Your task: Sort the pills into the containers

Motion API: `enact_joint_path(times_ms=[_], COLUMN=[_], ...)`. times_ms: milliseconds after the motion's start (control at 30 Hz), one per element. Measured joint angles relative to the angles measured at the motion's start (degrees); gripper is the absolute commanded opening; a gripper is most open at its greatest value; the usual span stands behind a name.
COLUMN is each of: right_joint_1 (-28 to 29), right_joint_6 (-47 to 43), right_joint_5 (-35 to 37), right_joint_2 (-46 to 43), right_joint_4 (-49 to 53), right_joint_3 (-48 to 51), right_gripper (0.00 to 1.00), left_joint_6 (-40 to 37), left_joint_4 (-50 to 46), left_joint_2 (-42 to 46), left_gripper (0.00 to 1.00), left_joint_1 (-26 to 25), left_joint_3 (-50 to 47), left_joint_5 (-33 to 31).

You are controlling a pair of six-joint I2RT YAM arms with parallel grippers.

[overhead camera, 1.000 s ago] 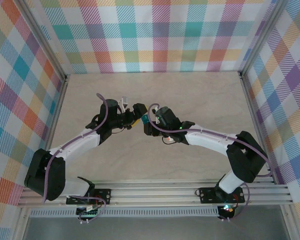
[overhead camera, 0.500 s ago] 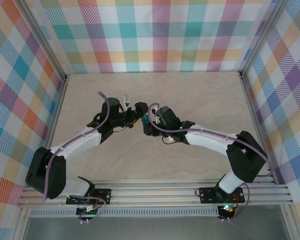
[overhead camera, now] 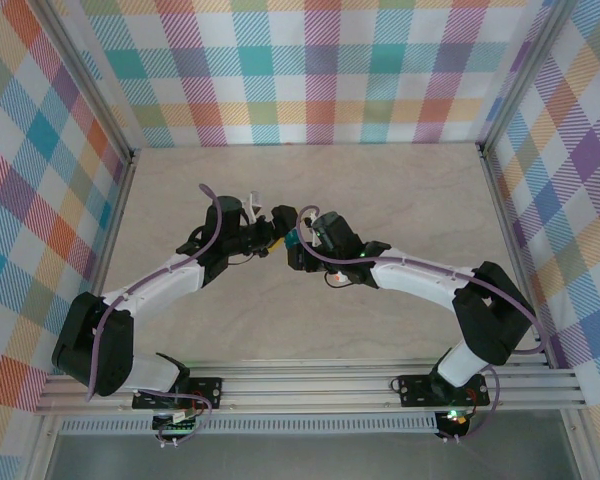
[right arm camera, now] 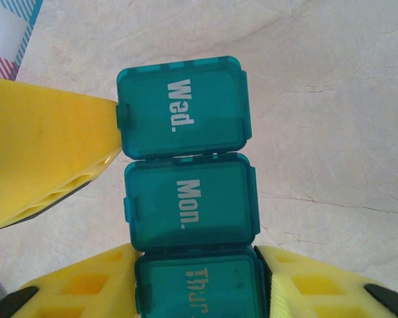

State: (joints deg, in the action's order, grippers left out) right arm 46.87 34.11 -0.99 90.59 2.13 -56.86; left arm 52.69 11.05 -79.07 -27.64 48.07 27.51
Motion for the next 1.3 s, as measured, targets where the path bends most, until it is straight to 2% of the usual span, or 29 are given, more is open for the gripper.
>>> enact_joint_path(times_ms=[700,900,1100,1300], right_joint_1=[-0.31,-0.33,-0.31,-0.15], right_joint_6=[0.00,-0.13,-2.29,-7.21], right_joint_5=[-0.20,-0.66,-2.16,-3.67], right_joint_2=[0.85,0.85,1.92,7.67], right_joint_4=[-1.22,-1.14,-0.24,3.91], right_joint_3=[0.00,1.03,0.55,-3.23], right_gripper=[0.43,0.44,0.46,0.46], left_joint_6=[0.66,-0.22,-1.18,-1.33], left_joint_4=[-0.24,-5.38,-10.82,-14.38], left_joint_2=[0.17,1.75,2.86,2.86], left_gripper=[1.00,1.00,1.00,1.00], left_joint_1=[-3.06,-2.86,1.27,7.19], left_joint_3=[3.63,4.59,5.49,5.44], left_joint_5=[-1.25,-6.80,-11.47,-13.79])
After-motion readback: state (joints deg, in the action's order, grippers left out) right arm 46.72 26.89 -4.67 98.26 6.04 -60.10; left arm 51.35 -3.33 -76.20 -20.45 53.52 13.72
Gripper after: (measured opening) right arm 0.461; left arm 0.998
